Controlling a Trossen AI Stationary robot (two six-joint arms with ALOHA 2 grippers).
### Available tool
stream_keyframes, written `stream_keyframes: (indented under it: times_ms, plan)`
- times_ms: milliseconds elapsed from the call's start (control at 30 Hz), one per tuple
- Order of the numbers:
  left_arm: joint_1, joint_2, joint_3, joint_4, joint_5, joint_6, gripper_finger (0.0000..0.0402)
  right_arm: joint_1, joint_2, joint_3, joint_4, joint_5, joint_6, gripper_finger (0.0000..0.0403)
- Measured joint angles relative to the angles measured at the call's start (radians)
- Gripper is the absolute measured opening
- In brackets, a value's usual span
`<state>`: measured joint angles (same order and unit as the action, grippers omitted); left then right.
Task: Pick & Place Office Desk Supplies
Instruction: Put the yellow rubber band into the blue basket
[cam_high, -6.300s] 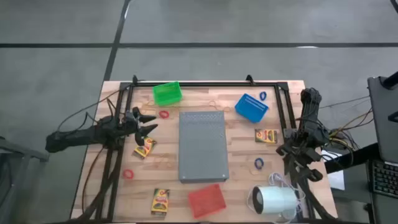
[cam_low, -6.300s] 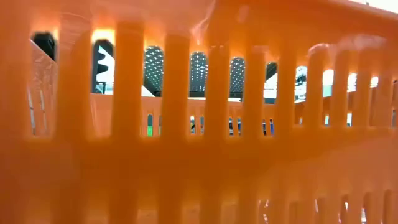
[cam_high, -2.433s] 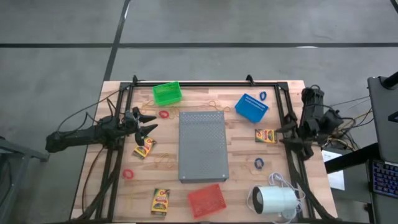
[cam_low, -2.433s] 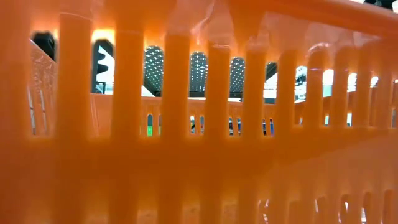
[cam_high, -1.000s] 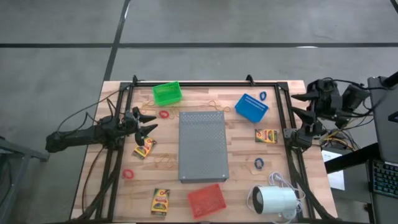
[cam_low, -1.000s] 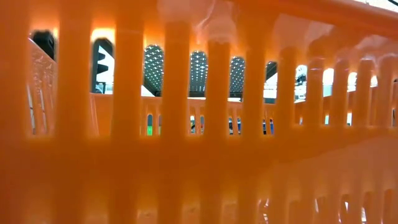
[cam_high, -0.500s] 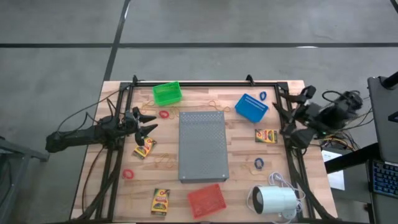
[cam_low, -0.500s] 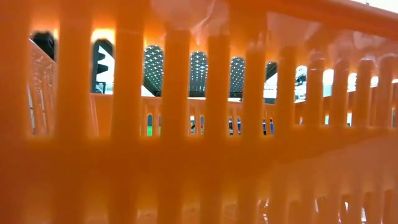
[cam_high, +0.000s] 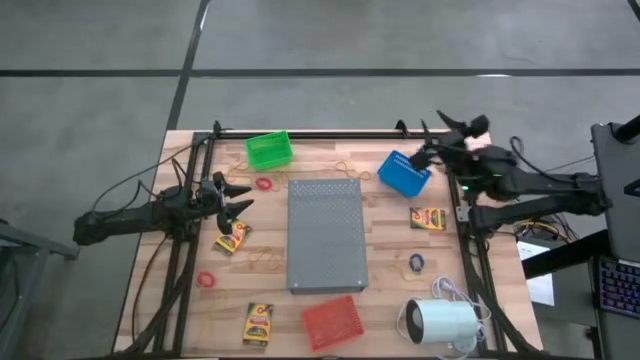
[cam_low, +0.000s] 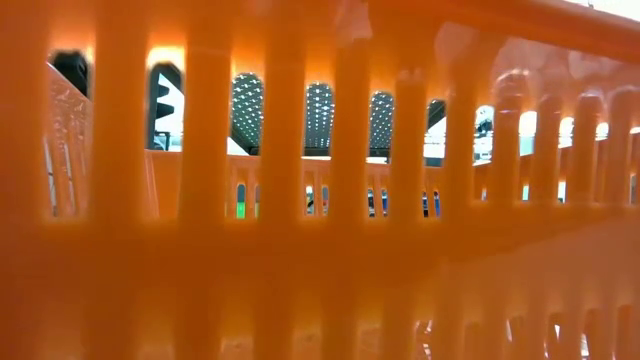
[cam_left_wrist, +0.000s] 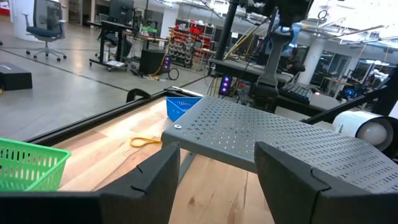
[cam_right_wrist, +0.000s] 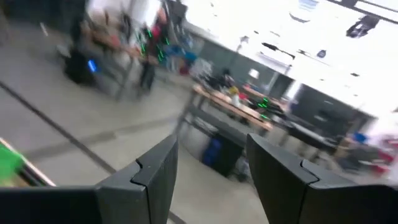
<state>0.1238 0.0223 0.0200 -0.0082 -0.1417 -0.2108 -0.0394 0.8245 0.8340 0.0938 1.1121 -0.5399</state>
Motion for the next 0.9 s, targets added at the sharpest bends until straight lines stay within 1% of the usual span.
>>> stream_keyframes:
  times_ms: [67, 233, 300, 400, 467, 500, 567, 633, 767, 833, 900]
  plan:
    - [0.0, 0.0, 0.0, 0.0, 0.0, 0.0, 0.0212, -0.045, 0.051, 0.023, -0.11, -0.038, 0.071, 0.0187]
    - [0.0, 0.0, 0.0, 0.0, 0.0, 0.0, 0.0212, -0.138, 0.183, 0.144, -0.437, -0.252, 0.305, 0.0187]
    - [0.0, 0.0, 0.0, 0.0, 0.0, 0.0, 0.0212, -0.173, 0.237, 0.216, -0.574, -0.262, 0.36, 0.0187]
    - [0.0, 0.0, 0.0, 0.0, 0.0, 0.0, 0.0212, -0.226, 0.307, 0.333, -0.789, -0.263, 0.378, 0.0187]
    - [0.0, 0.0, 0.0, 0.0, 0.0, 0.0, 0.0212, -0.26, 0.353, 0.407, -0.884, -0.317, 0.398, 0.0187]
    - [0.0, 0.0, 0.0, 0.0, 0.0, 0.0, 0.0212, -0.278, 0.376, 0.442, -0.914, -0.372, 0.413, 0.0187]
    - [0.0, 0.0, 0.0, 0.0, 0.0, 0.0, 0.0212, -0.321, 0.417, 0.5, -0.961, -0.515, 0.431, 0.0187]
    - [0.0, 0.0, 0.0, 0.0, 0.0, 0.0, 0.0212, -0.362, 0.453, 0.548, -1.014, -0.616, 0.439, 0.0187]
    - [0.0, 0.0, 0.0, 0.0, 0.0, 0.0, 0.0212, -0.444, 0.504, 0.584, -1.038, -0.845, 0.428, 0.0187]
    - [0.0, 0.0, 0.0, 0.0, 0.0, 0.0, 0.0212, -0.474, 0.534, 0.585, -1.036, -0.903, 0.41, 0.0187]
    - [0.0, 0.0, 0.0, 0.0, 0.0, 0.0, 0.0212, -0.496, 0.572, 0.585, -1.033, -0.913, 0.412, 0.0187]
